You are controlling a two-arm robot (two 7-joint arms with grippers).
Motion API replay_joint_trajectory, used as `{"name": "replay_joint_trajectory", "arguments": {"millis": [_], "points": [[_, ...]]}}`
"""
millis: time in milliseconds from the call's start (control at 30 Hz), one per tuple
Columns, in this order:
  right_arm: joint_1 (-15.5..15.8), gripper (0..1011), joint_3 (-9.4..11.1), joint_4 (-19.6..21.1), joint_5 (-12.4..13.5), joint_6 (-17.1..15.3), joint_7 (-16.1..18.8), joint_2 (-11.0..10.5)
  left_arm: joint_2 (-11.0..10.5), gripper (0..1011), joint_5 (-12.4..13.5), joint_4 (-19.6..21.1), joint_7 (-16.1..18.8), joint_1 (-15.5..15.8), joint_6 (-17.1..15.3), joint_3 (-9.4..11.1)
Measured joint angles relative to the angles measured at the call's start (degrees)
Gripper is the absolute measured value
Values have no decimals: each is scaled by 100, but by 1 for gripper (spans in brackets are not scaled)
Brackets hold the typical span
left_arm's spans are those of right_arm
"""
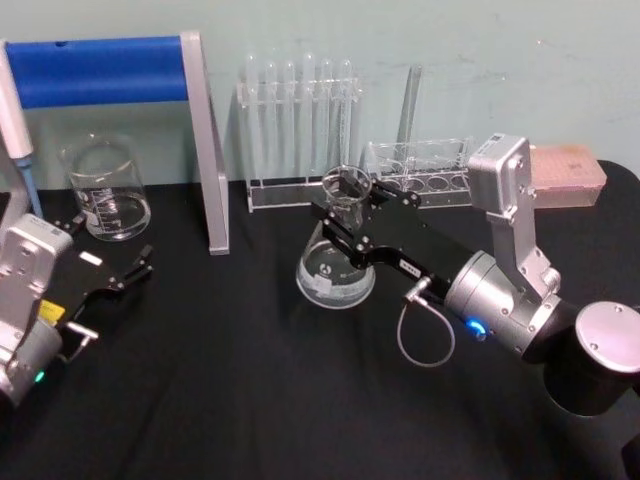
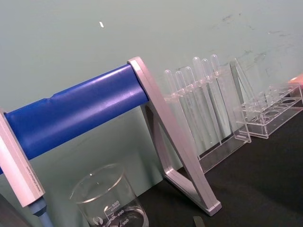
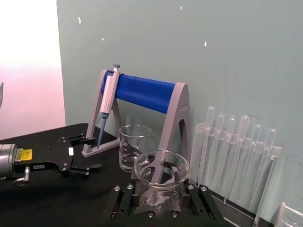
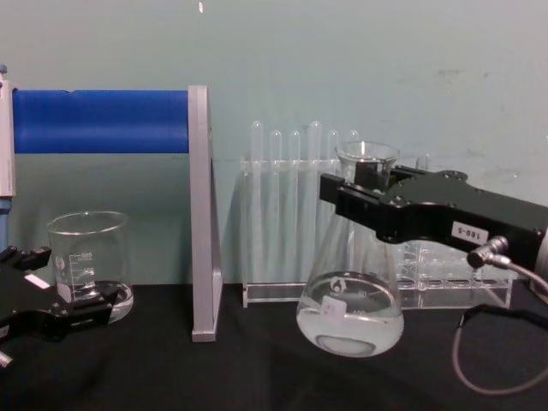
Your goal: Grasp the erlenmeyer flask with one hand, shake it three times, then place it back.
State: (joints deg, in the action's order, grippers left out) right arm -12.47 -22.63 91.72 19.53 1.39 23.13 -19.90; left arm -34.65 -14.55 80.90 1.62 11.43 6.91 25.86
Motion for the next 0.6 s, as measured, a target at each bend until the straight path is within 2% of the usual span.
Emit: {"name": "replay_joint_trajectory", "arguments": {"millis": [600], "points": [[-17,449,-29,-52,3,-48,10,35,0,1001,0,0,0,0,0,0]]}}
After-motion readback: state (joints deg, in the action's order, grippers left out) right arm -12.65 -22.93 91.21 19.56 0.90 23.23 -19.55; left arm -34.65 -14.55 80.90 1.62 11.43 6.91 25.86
